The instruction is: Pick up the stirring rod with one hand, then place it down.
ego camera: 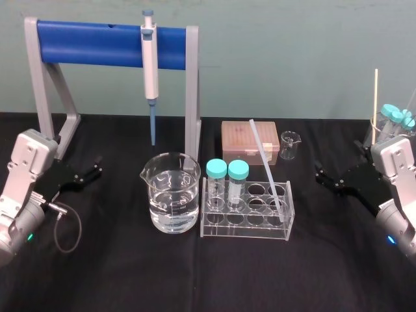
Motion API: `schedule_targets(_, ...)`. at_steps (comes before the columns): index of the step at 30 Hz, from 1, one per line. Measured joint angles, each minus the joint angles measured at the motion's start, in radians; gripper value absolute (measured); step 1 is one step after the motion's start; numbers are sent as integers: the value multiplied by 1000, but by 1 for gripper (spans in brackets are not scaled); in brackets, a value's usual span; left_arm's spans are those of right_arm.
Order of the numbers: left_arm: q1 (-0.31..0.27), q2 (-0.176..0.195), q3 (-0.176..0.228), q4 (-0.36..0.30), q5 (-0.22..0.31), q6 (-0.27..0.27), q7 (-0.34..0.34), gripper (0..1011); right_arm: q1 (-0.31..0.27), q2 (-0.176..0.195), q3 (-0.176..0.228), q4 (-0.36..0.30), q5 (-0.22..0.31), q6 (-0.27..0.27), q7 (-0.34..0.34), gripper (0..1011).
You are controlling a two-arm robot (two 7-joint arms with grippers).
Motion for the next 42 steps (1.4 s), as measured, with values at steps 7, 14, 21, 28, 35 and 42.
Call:
schedule_targets(7, 0, 0, 0, 0, 0, 0, 0, 1000, 0, 0, 0, 0, 0, 0, 0, 1003)
schedule_targets(14, 0, 0, 0, 0, 0, 0, 0, 1000, 0, 0, 0, 0, 0, 0, 0, 1003)
schedule_targets(21, 0, 0, 0, 0, 0, 0, 0, 1000, 0, -1, 2, 0, 1, 0, 2, 1003)
schedule_targets(28, 0, 0, 0, 0, 0, 0, 0, 1000, 1, -22, 53, -7, 85, 21, 74, 1003)
schedule_targets(35, 0, 0, 0, 0, 0, 0, 0, 1000, 12, -50, 103, -44, 233, 90, 205, 1003)
schedule_targets(42, 0, 0, 0, 0, 0, 0, 0, 1000, 27, -74, 117, -79, 323, 168, 312, 1003)
